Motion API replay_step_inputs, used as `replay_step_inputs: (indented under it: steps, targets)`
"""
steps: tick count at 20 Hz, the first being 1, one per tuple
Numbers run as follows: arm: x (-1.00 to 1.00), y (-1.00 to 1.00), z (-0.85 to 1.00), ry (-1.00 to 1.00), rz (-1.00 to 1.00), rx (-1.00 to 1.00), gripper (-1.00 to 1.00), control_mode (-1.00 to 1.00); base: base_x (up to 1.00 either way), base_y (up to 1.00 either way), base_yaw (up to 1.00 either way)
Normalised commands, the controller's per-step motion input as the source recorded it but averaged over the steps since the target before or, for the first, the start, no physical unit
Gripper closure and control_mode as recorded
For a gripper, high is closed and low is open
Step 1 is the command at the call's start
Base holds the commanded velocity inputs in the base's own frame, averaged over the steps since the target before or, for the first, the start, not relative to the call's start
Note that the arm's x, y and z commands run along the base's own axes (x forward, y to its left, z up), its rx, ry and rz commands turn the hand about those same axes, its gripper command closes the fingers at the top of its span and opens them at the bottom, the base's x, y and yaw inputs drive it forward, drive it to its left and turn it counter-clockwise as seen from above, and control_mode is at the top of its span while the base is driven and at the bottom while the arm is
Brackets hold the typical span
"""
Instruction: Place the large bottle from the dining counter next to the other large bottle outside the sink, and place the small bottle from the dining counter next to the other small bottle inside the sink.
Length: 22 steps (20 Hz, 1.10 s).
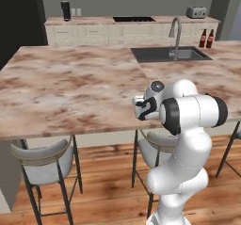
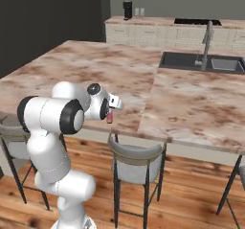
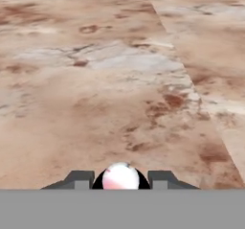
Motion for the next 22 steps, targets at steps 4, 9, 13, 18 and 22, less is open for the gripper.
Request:
replay_step_inputs:
  steps: [4, 9, 13, 18, 22]
  targets:
    - [0.0, 0.0, 0.0, 0.0, 0.0, 0.0, 1.0, 1.0, -0.04, -0.77, 0.0]
    - [0.0, 0.0, 0.0, 0.0, 0.0, 0.0, 1.0, 1.0, -0.06, -0.75, 0.0]
    - [0.0, 0.0, 0.0, 0.0, 0.0, 0.0, 1.0, 1.0, -0.1, -0.77, 0.0]
    - [0.0, 0.0, 0.0, 0.0, 0.0, 0.0, 1.0, 1.0, -0.06, -0.77, 0.0]
    - [0.0, 0.0, 0.0, 0.0, 0.0, 0.0, 1.0, 1.0, -0.1, -0.81, 0.0]
